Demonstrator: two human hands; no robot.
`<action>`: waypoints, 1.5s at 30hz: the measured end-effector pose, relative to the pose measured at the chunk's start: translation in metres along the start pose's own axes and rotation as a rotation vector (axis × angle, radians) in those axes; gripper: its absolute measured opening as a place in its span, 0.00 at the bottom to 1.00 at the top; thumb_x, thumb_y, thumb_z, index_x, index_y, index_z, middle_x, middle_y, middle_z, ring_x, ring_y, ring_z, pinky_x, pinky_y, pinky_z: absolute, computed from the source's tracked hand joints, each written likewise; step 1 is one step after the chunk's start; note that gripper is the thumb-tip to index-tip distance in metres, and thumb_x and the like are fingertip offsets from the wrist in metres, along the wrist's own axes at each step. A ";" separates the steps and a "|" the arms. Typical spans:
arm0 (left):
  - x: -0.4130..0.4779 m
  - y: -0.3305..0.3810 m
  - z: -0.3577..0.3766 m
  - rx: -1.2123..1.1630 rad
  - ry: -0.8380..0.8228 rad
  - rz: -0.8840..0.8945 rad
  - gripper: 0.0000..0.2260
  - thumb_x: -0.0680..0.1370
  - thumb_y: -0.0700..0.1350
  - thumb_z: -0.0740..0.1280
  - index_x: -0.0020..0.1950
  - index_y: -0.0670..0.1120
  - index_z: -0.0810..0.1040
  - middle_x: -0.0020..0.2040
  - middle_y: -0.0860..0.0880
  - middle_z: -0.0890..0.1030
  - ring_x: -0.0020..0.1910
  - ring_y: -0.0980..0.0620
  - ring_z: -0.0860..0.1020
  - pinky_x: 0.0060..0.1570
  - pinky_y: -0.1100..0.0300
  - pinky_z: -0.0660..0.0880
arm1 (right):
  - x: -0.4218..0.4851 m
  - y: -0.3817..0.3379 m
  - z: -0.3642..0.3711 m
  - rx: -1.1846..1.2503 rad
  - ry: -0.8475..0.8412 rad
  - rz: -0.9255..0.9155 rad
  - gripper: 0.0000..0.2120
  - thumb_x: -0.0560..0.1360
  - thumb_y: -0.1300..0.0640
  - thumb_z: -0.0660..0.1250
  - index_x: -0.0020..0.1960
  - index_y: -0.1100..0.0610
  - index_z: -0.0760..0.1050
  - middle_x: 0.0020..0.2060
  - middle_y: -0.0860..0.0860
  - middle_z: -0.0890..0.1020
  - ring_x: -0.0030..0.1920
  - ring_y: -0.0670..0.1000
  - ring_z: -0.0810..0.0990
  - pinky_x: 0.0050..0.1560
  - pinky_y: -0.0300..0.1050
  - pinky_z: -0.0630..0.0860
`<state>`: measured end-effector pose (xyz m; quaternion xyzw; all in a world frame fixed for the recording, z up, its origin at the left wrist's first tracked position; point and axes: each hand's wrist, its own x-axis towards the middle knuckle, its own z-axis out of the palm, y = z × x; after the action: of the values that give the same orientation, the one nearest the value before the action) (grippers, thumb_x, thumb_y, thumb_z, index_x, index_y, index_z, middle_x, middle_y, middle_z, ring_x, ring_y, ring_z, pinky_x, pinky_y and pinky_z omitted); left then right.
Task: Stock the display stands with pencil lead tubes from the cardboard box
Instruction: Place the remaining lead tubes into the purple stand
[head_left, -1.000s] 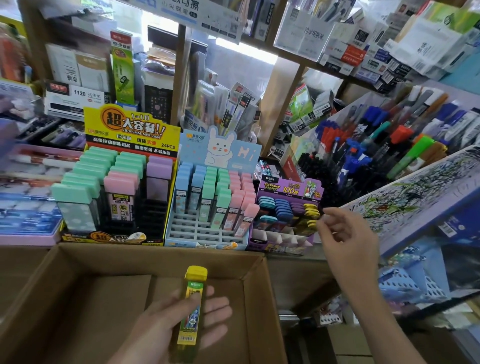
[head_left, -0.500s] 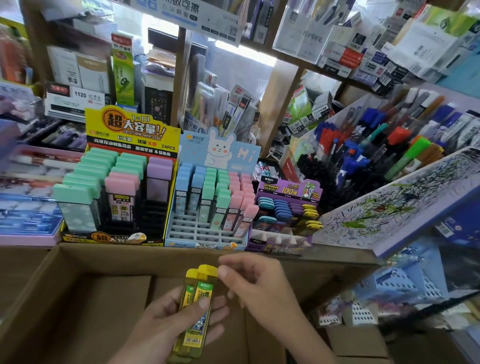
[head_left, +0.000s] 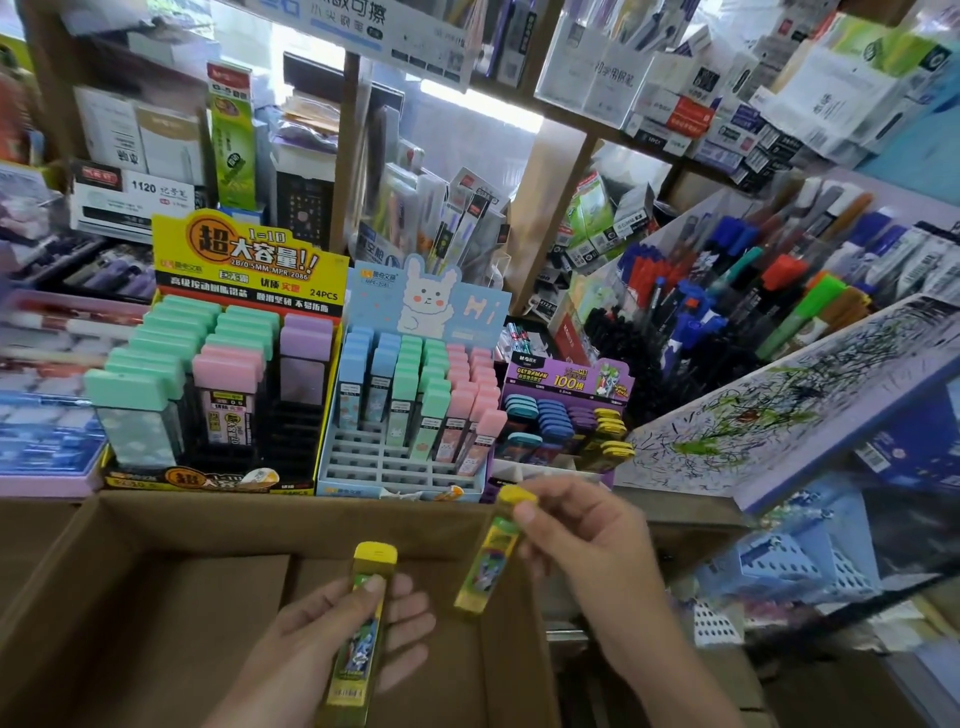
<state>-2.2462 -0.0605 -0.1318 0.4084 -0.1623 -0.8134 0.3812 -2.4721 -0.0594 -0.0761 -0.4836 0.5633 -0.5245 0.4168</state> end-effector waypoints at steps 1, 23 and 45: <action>0.000 0.000 0.000 -0.003 0.014 -0.004 0.13 0.69 0.39 0.70 0.48 0.31 0.86 0.50 0.30 0.85 0.46 0.34 0.87 0.44 0.42 0.83 | 0.001 -0.004 -0.012 -0.053 0.037 -0.039 0.08 0.75 0.68 0.72 0.47 0.57 0.85 0.37 0.57 0.85 0.33 0.50 0.81 0.31 0.37 0.77; 0.002 -0.003 0.000 0.139 0.099 0.050 0.08 0.78 0.36 0.69 0.47 0.34 0.87 0.36 0.37 0.80 0.36 0.41 0.77 0.41 0.49 0.85 | 0.070 0.001 -0.107 -0.515 0.325 -0.411 0.11 0.79 0.67 0.70 0.54 0.52 0.82 0.44 0.55 0.85 0.42 0.50 0.87 0.46 0.43 0.85; 0.006 -0.006 -0.005 0.275 0.086 0.157 0.07 0.76 0.35 0.70 0.48 0.39 0.89 0.37 0.36 0.81 0.34 0.42 0.81 0.39 0.49 0.85 | 0.024 0.026 -0.058 -0.494 0.444 -0.282 0.10 0.76 0.65 0.73 0.54 0.53 0.79 0.43 0.46 0.83 0.45 0.45 0.83 0.45 0.40 0.82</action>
<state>-2.2471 -0.0612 -0.1417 0.4771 -0.2873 -0.7329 0.3908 -2.5364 -0.0726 -0.0954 -0.5171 0.6775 -0.5172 0.0785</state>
